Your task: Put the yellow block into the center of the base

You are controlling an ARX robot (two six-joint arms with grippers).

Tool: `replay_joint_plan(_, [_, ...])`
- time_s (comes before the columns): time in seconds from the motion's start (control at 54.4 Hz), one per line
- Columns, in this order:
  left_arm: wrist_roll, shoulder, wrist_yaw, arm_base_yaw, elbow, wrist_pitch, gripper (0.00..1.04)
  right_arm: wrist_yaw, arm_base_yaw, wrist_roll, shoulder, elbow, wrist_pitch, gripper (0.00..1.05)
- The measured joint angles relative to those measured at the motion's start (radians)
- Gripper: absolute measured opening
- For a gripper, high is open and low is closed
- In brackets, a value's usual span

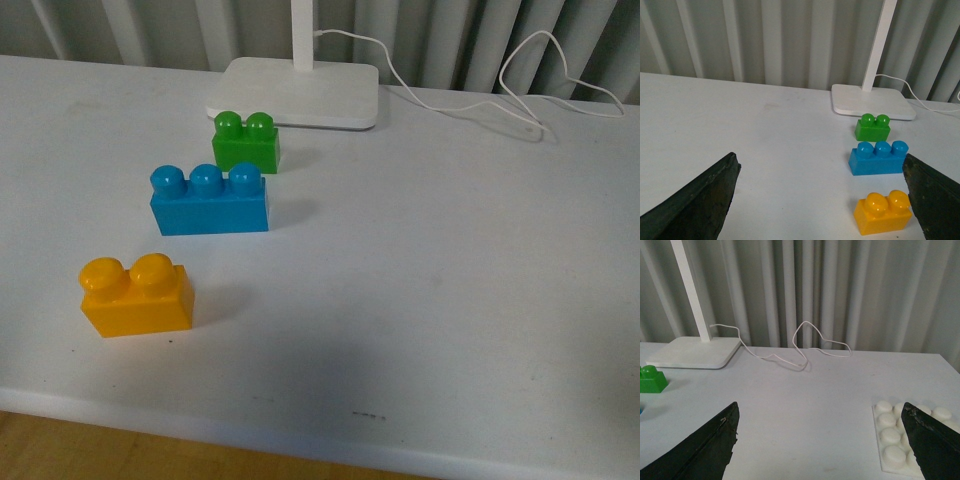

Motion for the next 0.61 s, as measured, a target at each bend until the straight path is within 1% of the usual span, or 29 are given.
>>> replay_joint_plan(0.607, [0.000,0.000,0.000,0.000,0.000,0.000,0.98,0.000,0.000,0.000,0.000,0.000,0.000,0.95])
